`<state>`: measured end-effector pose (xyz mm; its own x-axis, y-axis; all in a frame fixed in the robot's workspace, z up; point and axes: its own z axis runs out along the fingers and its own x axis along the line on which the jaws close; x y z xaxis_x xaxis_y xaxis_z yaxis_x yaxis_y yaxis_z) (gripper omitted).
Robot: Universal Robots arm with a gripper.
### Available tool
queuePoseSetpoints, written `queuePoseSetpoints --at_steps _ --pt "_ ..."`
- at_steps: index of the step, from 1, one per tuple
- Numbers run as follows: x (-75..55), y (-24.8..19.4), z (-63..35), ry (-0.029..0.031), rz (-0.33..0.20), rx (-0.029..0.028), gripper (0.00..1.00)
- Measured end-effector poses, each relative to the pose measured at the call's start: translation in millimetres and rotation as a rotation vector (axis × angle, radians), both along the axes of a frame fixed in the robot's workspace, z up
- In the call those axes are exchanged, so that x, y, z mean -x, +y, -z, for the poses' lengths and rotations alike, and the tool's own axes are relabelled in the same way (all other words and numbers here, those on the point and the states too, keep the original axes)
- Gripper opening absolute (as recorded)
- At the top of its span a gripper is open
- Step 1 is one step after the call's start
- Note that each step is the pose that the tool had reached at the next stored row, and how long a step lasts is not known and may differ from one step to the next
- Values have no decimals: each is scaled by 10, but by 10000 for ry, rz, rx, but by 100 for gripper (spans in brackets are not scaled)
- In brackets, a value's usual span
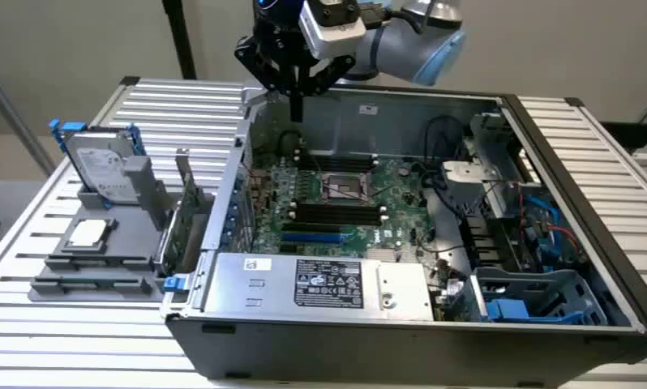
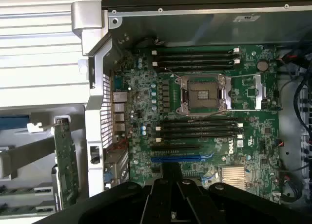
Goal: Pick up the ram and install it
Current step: 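Reach for the ram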
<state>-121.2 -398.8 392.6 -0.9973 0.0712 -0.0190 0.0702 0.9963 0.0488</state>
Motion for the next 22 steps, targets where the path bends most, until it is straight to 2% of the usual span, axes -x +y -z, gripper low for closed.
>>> queuePoseSetpoints --at_steps 15,16,22 --pt "0 -6 -1 1 1 1 11" --pt "1 -27 0 0 2 2 11" --pt "55 -290 0 0 0 1 11"
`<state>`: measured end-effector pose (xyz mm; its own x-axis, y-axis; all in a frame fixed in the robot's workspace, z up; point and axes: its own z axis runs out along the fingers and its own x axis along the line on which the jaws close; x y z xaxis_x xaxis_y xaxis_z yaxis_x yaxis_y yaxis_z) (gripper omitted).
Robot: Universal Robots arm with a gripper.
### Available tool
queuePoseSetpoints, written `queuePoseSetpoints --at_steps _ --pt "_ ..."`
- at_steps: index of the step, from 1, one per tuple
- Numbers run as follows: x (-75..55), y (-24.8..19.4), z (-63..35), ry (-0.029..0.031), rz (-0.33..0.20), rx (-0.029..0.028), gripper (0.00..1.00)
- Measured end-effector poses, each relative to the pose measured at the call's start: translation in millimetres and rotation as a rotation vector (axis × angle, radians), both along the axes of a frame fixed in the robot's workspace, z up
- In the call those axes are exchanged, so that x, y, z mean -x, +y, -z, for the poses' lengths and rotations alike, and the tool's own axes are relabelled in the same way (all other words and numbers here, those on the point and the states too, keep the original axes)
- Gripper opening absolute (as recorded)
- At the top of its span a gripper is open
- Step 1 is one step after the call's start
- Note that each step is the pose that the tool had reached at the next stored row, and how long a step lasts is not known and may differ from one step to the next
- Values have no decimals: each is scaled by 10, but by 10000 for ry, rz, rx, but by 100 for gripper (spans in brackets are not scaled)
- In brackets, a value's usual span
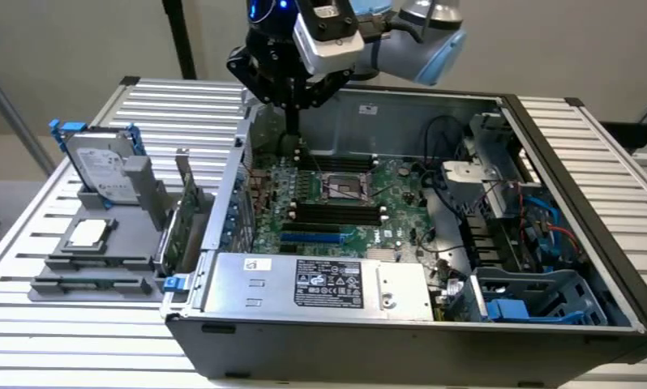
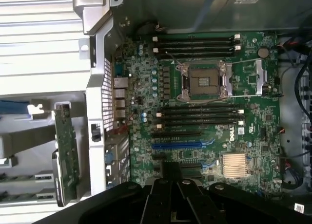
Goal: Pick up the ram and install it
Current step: 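Reach for the ram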
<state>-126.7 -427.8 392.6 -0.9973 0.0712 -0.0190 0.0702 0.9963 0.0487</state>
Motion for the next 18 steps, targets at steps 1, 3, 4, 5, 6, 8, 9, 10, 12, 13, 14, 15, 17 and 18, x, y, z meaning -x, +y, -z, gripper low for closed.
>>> queuePoseSetpoints --at_steps 1,3,4,5,6,8,9,10,12,13,14,15,17,18 --pt "25 -41 0 -1 0 -1 11" --pt "80 -110 0 0 1 1 11" --pt "115 -141 0 -1 0 0 11" --pt "156 -173 0 -1 0 1 11" --pt "197 -201 0 -3 0 0 11" --pt "286 -250 0 -5 0 0 11" --pt "330 -273 0 -7 0 -1 11" --pt "377 -296 0 -9 0 0 11" --pt "466 -339 0 -12 0 -1 11" --pt "511 -360 0 -13 0 0 11" --pt "560 -381 0 -14 0 0 11" --pt "606 -399 0 -15 1 0 11" --pt "695 -435 0 -18 0 0 11" --pt "740 -452 0 -19 0 0 11"
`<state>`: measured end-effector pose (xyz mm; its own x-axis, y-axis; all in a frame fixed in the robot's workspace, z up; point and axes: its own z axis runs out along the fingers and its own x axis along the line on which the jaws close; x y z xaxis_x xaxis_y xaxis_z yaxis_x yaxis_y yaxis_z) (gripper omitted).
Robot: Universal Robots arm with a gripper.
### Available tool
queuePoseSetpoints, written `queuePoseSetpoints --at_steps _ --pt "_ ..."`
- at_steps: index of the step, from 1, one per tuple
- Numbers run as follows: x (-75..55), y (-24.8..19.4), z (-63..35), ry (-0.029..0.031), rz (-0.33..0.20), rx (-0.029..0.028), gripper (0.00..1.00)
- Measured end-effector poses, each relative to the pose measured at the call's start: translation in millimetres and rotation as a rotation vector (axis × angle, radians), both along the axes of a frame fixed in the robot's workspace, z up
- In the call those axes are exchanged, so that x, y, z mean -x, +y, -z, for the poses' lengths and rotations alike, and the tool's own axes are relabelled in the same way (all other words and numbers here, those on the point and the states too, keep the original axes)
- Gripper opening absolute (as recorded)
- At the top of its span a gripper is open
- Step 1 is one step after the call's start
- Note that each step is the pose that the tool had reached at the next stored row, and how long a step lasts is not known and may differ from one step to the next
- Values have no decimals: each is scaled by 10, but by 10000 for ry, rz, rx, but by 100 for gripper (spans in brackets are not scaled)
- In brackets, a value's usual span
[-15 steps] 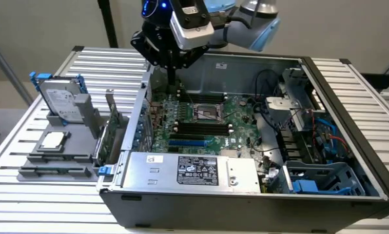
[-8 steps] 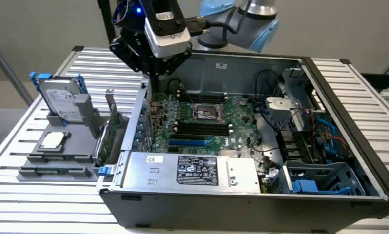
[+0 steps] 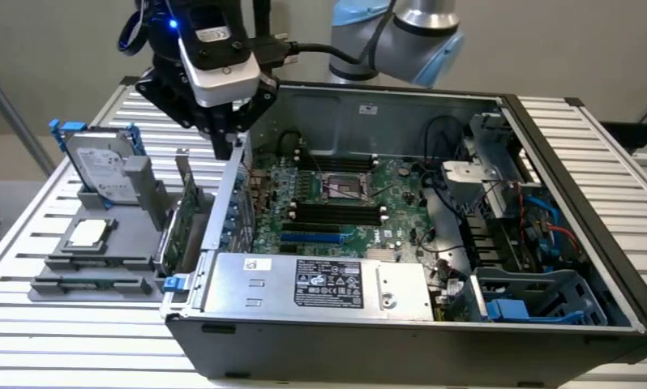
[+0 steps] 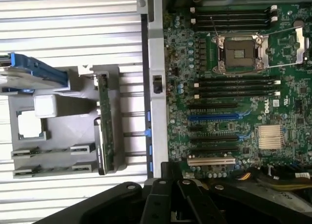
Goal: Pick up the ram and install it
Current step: 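Reach for the ram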
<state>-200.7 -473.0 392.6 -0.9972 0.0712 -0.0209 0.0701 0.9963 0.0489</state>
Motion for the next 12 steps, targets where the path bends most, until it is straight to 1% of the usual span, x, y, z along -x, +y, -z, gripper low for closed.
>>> queuePoseSetpoints --at_steps 6,12 --pt "274 -98 0 -5 -1 1 11" --pt "547 -176 4 -6 -1 1 11"
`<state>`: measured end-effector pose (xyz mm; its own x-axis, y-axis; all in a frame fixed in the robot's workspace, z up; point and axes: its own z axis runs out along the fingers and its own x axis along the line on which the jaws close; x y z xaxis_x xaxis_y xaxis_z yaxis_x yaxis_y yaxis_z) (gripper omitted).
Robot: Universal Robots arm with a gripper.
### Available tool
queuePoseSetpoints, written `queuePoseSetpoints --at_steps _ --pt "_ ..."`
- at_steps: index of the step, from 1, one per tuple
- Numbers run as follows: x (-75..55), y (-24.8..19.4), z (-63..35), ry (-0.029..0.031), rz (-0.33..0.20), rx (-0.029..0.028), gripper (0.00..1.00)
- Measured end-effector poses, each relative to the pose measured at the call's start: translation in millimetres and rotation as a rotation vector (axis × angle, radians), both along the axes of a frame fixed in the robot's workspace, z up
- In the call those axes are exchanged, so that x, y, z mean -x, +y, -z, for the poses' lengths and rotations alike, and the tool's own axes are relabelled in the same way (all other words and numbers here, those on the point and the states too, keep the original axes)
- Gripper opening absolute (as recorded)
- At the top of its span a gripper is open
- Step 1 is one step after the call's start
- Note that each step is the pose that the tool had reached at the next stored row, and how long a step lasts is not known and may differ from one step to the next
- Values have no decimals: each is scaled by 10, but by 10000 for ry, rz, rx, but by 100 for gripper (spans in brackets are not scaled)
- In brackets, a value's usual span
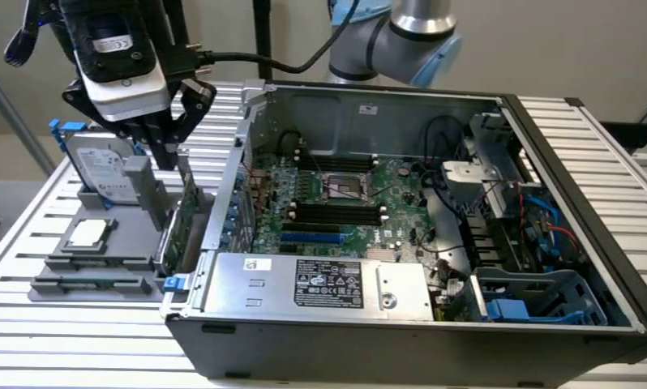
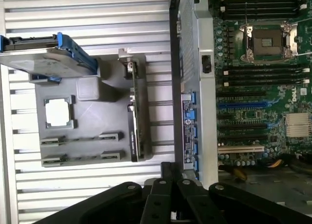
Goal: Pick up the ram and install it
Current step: 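Reach for the ram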
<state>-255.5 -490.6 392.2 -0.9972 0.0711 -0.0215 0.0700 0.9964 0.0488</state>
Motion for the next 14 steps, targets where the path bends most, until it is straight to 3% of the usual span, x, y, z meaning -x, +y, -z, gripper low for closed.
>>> queuePoseSetpoints --at_steps 14 --pt "636 -109 108 0 0 0 11"
